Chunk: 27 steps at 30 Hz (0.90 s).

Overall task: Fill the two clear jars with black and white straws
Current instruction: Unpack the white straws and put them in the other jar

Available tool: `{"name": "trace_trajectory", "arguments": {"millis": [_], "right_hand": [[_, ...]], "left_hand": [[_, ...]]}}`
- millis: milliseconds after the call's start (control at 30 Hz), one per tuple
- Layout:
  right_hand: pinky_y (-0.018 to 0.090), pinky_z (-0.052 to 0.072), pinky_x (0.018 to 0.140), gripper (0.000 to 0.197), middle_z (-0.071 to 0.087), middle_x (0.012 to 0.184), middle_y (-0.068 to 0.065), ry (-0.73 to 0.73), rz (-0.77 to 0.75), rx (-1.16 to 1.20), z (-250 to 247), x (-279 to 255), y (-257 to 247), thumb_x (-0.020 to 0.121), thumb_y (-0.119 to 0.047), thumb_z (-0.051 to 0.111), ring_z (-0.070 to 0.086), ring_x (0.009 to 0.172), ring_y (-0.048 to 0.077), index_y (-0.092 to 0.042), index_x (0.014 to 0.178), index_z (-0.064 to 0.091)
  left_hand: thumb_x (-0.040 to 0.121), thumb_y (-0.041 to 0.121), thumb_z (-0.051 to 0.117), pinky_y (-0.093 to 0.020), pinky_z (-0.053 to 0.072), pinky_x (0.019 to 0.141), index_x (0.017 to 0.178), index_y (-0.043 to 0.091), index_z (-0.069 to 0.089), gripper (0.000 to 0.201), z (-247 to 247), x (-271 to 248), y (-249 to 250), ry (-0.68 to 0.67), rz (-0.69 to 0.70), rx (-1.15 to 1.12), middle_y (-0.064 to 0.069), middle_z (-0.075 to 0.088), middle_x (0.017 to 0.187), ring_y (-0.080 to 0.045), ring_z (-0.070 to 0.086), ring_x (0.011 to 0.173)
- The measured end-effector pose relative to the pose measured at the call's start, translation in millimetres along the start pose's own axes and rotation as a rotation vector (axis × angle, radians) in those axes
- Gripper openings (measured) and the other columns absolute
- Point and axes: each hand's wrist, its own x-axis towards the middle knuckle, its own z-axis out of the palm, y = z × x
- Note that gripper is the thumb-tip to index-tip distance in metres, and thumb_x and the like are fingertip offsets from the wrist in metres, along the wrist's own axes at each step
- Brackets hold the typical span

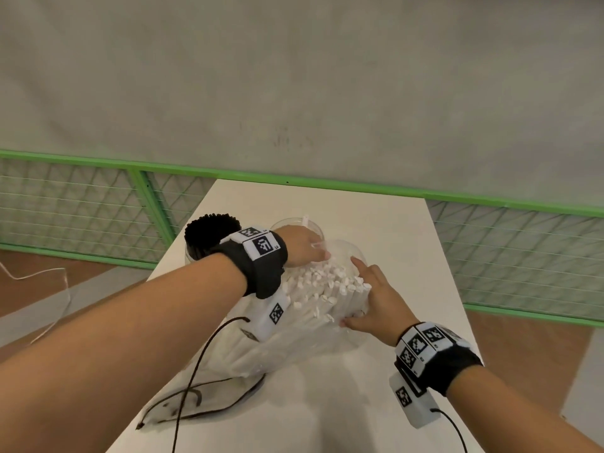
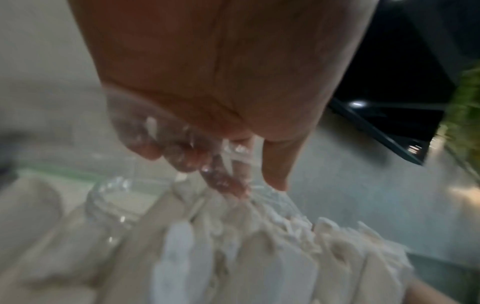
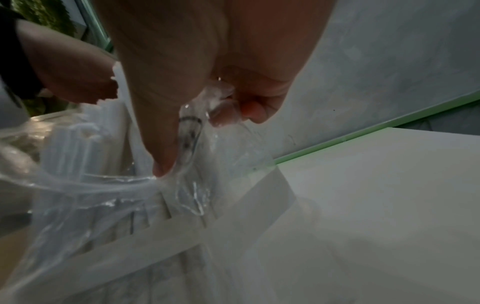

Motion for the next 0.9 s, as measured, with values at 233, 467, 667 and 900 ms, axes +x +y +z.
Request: {"name": "trace_trajectory", "arguments": {"millis": [233, 467, 667, 900], "right_hand": [[0.036, 0.052, 0.078, 0.113, 0.031, 0.115, -0.010, -0.041, 0.024, -0.045, 4, -3, 4, 0.060, -0.037, 0.086, 0.058, 0.089, 0.022, -0.028, 0.149, 0.016], [0.034, 0.048, 0.093, 0.107, 0.043, 0.119, -0.009, -0.183, 0.093, -0.050, 11, 1, 18, 0.050, -0.059, 0.076, 0.048, 0.104, 0.008, -0.029, 0.143, 0.031], [0.032, 0.049, 0.084, 0.065, 0.046, 0.095, -0.010, -0.193, 0.070, -0.007, 7, 8, 9, 0.057, -0.048, 0.075, 0.054, 0.089, 0.009, -0.029, 0.116, 0.056], [0.027, 0.047, 0.085, 0.039, 0.067, 0.106, -0.005, -0.175, 0.036, 0.082, 2, 14, -1, 0.076, -0.025, 0.075, 0.061, 0.100, 0.013, -0.023, 0.115, 0.066]], "left_hand": [[0.100, 0.026, 0.039, -0.017, 0.039, 0.061, 0.096, 0.002, 0.060, 0.032, 24, 7, -16, -0.072, -0.050, -0.273, -0.015, 0.060, 0.098, -0.024, 0.051, 0.083], [0.089, 0.044, 0.054, -0.027, 0.042, 0.074, 0.099, 0.016, 0.062, 0.031, 30, -16, -54, 0.025, -0.142, -0.232, 0.000, 0.061, 0.091, -0.016, 0.054, 0.084], [0.084, 0.068, 0.041, -0.029, 0.044, 0.069, 0.100, 0.025, 0.057, 0.049, 23, -77, -82, -0.011, -0.212, -0.016, 0.005, 0.061, 0.094, -0.010, 0.060, 0.074], [0.095, 0.008, 0.040, -0.030, 0.045, 0.060, 0.078, 0.007, 0.053, 0.022, 55, -88, -97, 0.231, -0.239, -0.961, -0.010, 0.055, 0.071, -0.022, 0.056, 0.062]]}}
